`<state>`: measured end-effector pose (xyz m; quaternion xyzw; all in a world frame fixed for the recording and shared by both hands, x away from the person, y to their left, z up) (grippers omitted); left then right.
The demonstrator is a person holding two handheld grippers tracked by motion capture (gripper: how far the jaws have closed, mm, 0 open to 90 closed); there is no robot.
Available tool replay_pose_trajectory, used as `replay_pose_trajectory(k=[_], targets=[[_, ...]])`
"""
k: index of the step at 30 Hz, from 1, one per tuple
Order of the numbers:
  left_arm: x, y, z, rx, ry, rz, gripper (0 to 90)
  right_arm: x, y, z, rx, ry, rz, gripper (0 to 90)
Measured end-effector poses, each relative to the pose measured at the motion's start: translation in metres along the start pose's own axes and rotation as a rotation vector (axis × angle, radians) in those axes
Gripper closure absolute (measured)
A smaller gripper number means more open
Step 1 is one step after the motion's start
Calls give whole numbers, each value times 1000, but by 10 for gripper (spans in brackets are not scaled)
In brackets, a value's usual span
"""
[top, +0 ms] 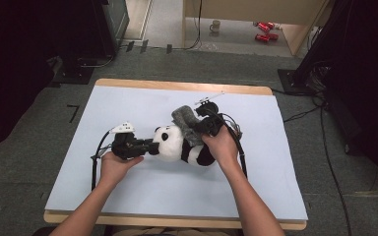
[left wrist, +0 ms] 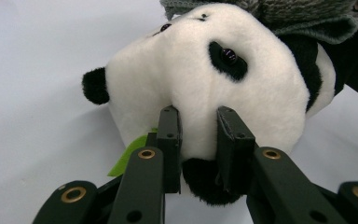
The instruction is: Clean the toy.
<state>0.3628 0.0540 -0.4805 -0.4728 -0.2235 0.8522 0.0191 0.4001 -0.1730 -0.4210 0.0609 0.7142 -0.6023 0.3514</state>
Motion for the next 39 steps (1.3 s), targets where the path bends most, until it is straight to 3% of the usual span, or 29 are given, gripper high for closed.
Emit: replay_pose_trajectory(k=[8, 11, 14, 15, 18, 21, 27, 30, 34, 39], targets=[[1, -1, -1, 3, -5, -2, 734, -9, -5, 0, 12, 4, 0, 779], [1, -1, -1, 3, -6, -2, 733, -18, -13, 4, 23, 18, 27, 781], [1, -1, -1, 2, -2, -8, 732, -22, -20, 2, 0, 34, 45, 782], [1, -1, -1, 0, -2, -7, 732, -24, -29, -7, -29, 31, 72, 782], [1, -1, -1, 0, -7, -4, 732, -25, -34, -16, -44, 16, 88, 782], [0, -1, -1, -4, -15, 0, 735, -22, -38, -39, -93, -17, 96, 782], [-3, -2, 1, -22, -12, 4, 744, -7, -25, -73, -137, -70, 77, 781], [-2, -2, 0, -30, -11, -11, 752, 5, -11, -82, -116, -107, 44, 780], [-1, -2, -1, -16, -10, -12, 756, 12, -8, -77, -104, -110, 53, 779], [0, -2, -3, -1, -17, -7, 757, 17, -13, -56, -58, -113, 65, 779]])
Point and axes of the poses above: each handheld gripper's, and its own axes: y roughly forward along the jaws, x roughly out of its underside, z roughly to its right, the point moved 5 cm from there along y, roughly forward along the jaws, and after that the axes turned 12 degrees about x, right-handed, at the moved point
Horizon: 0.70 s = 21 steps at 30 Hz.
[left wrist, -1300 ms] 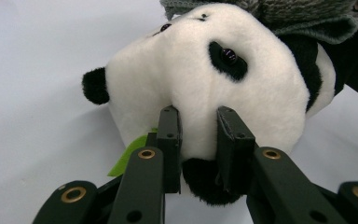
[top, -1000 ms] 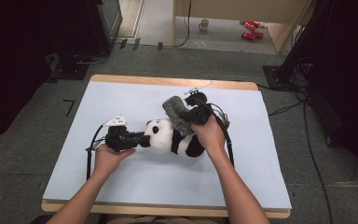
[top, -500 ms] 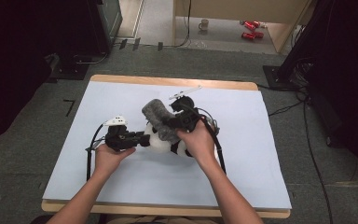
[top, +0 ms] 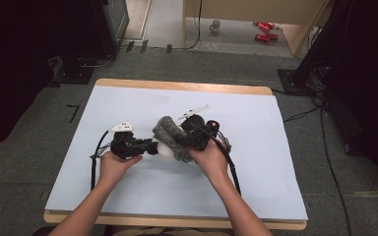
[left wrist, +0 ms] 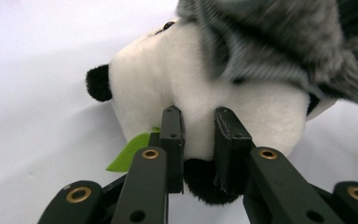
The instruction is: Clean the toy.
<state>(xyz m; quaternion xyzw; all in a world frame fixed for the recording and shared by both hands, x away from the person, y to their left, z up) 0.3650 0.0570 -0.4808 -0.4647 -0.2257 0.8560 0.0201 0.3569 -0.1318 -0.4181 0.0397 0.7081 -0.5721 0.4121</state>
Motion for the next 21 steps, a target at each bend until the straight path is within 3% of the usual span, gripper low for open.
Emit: replay_pose_trajectory(k=[1, 6, 9, 12, 15, 18, 21], targets=[[0, 0, 1, 0, 11, 1, 758, 2, -3, 8, 18, 1, 7, 779], [1, 0, 1, 1, 16, 4, 757, 0, -7, 16, 18, 30, 6, 780], [4, -1, 0, 2, 40, -13, 756, -5, -12, 17, -22, 52, 9, 782], [5, -1, 1, 6, 43, -21, 755, -9, -17, 18, -33, 57, 21, 782], [7, -1, 1, 11, 52, -33, 752, -20, -30, 25, -47, 77, 70, 781], [8, -1, 2, 9, 58, -39, 750, -26, -36, 31, -31, 83, 75, 781], [9, -1, 3, 7, 79, -54, 750, -34, -43, 46, -12, 111, 92, 782]])
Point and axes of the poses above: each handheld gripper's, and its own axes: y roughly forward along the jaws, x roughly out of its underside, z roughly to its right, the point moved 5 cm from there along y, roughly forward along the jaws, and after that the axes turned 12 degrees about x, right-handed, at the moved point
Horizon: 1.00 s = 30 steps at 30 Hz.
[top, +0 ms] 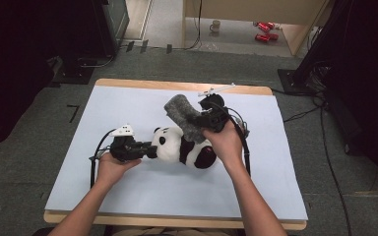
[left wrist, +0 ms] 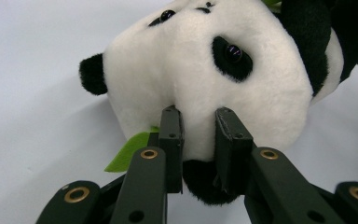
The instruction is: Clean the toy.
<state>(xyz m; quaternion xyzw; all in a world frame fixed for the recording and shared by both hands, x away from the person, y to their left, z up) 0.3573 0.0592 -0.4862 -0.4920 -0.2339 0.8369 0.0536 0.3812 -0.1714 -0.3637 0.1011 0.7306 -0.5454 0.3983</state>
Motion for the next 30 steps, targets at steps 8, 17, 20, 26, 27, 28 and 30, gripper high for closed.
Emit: replay_pose_trajectory(k=[8, 17, 20, 26, 27, 28, 30], targets=[[2, 0, 1, 5, -10, 4, 742, 10, 5, 21, 29, 29, -36, 784], [4, 0, 2, 10, -1, -15, 745, 53, 25, 32, 11, 54, -84, 784], [4, 0, 2, 7, -4, -15, 746, 61, 23, 37, 15, 51, -68, 783], [5, 1, 3, 8, 0, -12, 746, 82, 16, 47, -5, 64, -34, 785], [5, 1, 3, 8, 1, -12, 747, 84, 15, 47, -5, 65, -28, 785], [4, 1, 3, 8, 2, -12, 747, 84, 15, 47, -5, 65, -28, 785], [4, 1, 3, 10, -1, -12, 746, 88, 14, 49, -8, 67, -16, 785]])
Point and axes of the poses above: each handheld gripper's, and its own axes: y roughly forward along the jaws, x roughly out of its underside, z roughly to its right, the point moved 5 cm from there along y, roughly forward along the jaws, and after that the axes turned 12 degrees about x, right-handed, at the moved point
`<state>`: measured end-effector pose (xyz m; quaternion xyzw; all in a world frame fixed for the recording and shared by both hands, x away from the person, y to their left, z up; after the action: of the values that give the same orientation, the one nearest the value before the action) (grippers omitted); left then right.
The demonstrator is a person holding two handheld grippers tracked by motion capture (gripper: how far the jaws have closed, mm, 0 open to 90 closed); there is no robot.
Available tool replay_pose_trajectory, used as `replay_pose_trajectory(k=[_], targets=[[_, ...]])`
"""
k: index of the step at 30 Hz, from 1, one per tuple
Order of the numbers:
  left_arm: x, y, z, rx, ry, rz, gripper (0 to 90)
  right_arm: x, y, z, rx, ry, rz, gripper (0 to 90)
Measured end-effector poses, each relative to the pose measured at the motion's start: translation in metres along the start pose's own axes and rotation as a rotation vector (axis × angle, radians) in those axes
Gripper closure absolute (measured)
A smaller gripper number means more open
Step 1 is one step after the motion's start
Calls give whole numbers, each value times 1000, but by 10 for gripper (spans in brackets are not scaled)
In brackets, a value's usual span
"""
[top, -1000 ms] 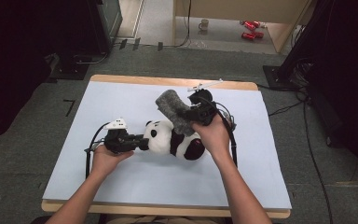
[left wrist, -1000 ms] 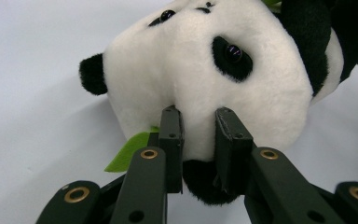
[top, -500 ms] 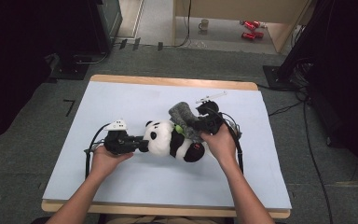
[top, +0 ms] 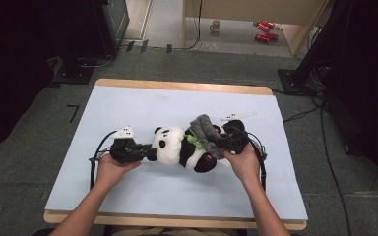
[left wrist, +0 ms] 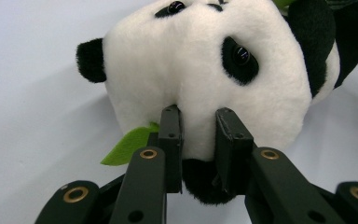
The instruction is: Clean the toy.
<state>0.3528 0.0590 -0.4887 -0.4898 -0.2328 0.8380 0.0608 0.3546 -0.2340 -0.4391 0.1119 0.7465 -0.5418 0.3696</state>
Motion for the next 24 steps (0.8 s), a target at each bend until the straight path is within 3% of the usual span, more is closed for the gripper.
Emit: replay_pose_trajectory(k=[9, 11, 17, 24], targets=[[-2, -1, -2, 12, -15, -6, 746, 5, -3, 7, -5, 13, 19, 785], [-2, -1, -2, 14, -18, -7, 746, 8, -4, 9, 11, 5, 9, 786], [-4, -1, -4, 24, -25, -15, 746, 16, -6, 13, -2, 21, 5, 786], [-6, -1, -7, 37, -37, -16, 746, 34, -9, 28, 25, 55, -46, 786]])
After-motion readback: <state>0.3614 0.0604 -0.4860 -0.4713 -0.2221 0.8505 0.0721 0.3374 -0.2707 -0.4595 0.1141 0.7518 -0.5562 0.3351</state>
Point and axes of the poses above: each handheld gripper's, and its own axes: y roughly forward along the jaws, x roughly out of its underside, z roughly to its right, the point moved 5 cm from there along y, roughly forward along the jaws, and after that the axes turned 12 degrees about x, right-handed, at the moved point
